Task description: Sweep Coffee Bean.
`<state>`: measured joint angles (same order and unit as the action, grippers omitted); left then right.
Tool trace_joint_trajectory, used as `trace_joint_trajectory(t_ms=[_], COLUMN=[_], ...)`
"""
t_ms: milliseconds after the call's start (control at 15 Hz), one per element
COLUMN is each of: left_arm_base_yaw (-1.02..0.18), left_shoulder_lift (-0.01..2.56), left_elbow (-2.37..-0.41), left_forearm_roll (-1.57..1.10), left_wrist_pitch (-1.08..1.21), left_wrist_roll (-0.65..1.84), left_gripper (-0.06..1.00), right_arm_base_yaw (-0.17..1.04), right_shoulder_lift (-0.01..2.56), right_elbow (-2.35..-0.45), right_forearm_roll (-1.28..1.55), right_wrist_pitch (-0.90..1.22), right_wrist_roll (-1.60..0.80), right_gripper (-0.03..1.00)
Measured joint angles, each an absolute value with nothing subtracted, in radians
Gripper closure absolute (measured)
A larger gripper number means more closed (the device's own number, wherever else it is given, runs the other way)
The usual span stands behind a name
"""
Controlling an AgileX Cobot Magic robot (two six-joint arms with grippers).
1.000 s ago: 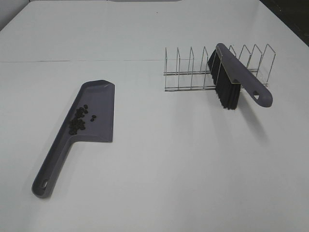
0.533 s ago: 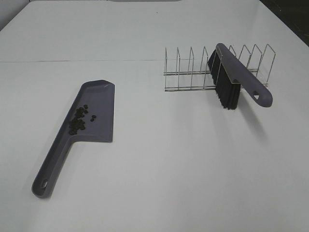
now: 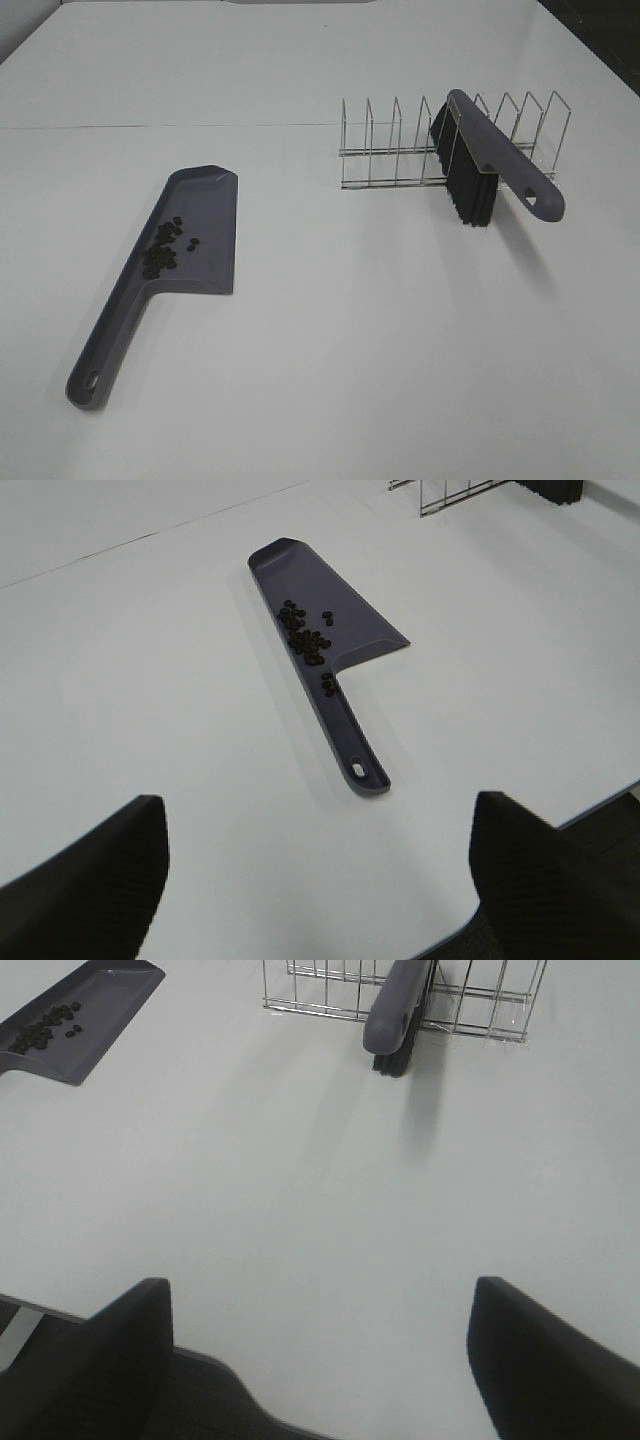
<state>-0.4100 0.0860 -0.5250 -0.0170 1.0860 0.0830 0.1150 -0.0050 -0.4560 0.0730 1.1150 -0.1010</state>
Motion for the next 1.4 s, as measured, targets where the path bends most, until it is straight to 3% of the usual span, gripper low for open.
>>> trace_joint_trajectory(t_ms=[333,1000,1400], left_arm_base_yaw=[-0.399,-0.118,-0.108], left_shoulder_lift=[0.086,0.082,-0.002], left_elbow=[-0.525,-0.525,-0.52], left_forearm_roll=[-0.017,-0.016,-0.013], left_wrist_pitch=[1.085,1.085,1.073], left_wrist_roll=[0.084,0.086,0.086], left_gripper=[0.19,0.19,0.19], right_arm_base_yaw=[0.115,0.115,0.115], right_shoulder_lift=[-0.005,-0.005,-0.005], right_elbow=[-0.456,-0.456,-0.456], right_forearm_roll=[0.073,0.073,0.073], right_wrist_pitch=[1.115,1.115,1.115], right_wrist_roll=[-0.105,-0.106,-0.106], right_gripper=[0.2,0.2,0.2])
